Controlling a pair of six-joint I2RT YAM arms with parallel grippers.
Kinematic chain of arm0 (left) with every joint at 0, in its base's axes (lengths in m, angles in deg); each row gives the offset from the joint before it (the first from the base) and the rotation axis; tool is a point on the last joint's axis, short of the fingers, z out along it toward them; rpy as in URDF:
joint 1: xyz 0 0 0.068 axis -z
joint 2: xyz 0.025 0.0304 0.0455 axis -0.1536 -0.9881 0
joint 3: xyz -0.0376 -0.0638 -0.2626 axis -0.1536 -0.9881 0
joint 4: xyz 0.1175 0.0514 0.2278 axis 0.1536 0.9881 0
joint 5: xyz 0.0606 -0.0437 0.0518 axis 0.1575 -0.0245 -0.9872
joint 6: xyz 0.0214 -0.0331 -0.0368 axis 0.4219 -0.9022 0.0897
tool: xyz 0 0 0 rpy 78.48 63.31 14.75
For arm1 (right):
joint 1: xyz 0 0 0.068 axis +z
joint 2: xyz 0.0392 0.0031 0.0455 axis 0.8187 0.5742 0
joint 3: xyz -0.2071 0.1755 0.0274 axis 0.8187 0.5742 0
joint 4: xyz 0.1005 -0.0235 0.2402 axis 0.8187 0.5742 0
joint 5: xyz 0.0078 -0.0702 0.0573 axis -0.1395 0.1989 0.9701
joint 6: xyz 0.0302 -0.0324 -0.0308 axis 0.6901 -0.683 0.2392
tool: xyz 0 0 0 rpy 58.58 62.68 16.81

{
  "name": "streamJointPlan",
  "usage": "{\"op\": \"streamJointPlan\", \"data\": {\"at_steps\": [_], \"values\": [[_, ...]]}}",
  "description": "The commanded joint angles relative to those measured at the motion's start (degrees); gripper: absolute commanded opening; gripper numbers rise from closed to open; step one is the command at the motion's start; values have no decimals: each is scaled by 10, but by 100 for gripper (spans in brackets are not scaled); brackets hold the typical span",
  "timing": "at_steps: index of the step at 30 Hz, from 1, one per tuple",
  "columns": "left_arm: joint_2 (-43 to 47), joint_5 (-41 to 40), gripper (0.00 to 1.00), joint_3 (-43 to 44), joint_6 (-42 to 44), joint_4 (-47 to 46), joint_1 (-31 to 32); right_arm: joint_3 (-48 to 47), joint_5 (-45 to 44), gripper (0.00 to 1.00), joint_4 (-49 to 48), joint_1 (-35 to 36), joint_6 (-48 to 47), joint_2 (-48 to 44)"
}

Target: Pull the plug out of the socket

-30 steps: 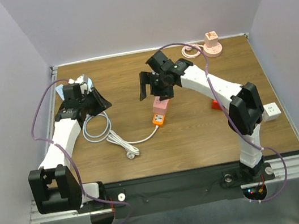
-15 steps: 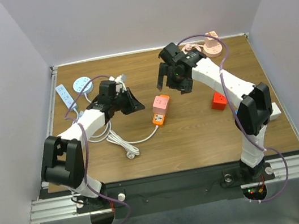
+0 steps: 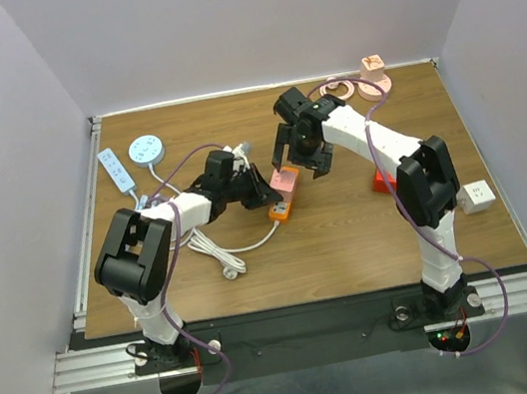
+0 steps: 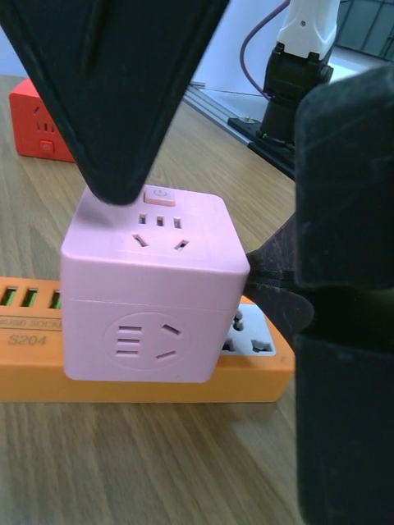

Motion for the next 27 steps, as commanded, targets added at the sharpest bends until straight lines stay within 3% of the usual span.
{"op": "streamJointPlan", "data": {"at_steps": [1,10,21,23,25,26,27], "values": [[1,2,0,-18,-6,-39,-2,-12,28,100,-29,3,18,-4],[-38,-13,0,-48,-7,-62,-2,-8,96,100,-59,3,15,22],[-73,-19,0,-54,-7,-68,-2,-11,115,97,-65,12,20,76],[-75,-23,0,-63,-7,-69,-2,-14,125,91,-69,17,14,81],[-77,-25,0,-70,-7,-69,-2,-10,134,71,-76,24,7,82],[-78,-25,0,-72,-7,-71,-2,-8,142,56,-80,25,6,82],[-79,-26,0,-72,-7,-72,-2,-4,147,34,-81,24,4,82]]}}
